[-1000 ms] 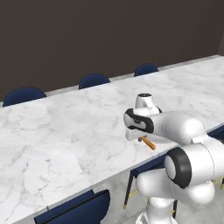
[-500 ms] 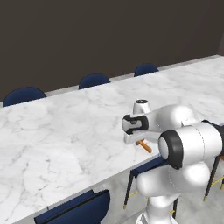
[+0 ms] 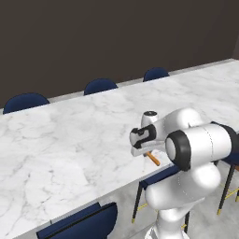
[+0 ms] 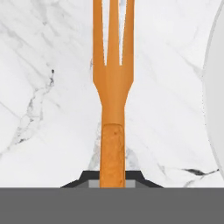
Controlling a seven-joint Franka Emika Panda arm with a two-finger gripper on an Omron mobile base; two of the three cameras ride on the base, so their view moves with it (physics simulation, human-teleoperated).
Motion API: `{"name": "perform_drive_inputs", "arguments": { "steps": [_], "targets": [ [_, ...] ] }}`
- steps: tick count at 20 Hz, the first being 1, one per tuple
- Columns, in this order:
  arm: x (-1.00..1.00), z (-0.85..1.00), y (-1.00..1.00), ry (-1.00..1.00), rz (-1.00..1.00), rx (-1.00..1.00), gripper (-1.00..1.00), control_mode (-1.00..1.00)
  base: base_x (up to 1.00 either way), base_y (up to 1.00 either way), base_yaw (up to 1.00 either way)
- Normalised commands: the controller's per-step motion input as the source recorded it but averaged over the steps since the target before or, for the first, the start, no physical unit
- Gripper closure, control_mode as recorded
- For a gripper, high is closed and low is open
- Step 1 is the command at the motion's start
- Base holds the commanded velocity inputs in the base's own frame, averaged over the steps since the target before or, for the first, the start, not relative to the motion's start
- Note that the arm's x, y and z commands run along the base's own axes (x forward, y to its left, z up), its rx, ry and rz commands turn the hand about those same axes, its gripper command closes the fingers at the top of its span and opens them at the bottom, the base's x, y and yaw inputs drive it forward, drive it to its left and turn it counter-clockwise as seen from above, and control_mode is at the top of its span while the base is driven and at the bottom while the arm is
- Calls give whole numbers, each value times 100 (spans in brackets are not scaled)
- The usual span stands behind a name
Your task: Take the fork and place it on the left side of the plate. Then take the spoon and place it on the right side of the plate. Make sure they're directly next to the plate.
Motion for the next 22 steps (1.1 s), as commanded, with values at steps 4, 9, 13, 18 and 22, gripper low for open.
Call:
{"name": "perform_drive_inputs", "arguments": {
  "steps": [4, 9, 13, 18, 22],
  "targets": [
    [26, -8, 0, -4, 1, 0, 100, -100, 0, 0, 0],
    [39, 0, 0, -3, 2, 0, 100, -100, 0, 0, 0],
    [36, -1, 0, 0, 1, 0, 100, -100, 0, 0, 0],
    [20, -15, 0, 0, 1, 0, -100, -100, 0, 0, 0],
    [4, -7, 0, 0, 1, 0, -100, -100, 0, 0, 0]
  ]
}}
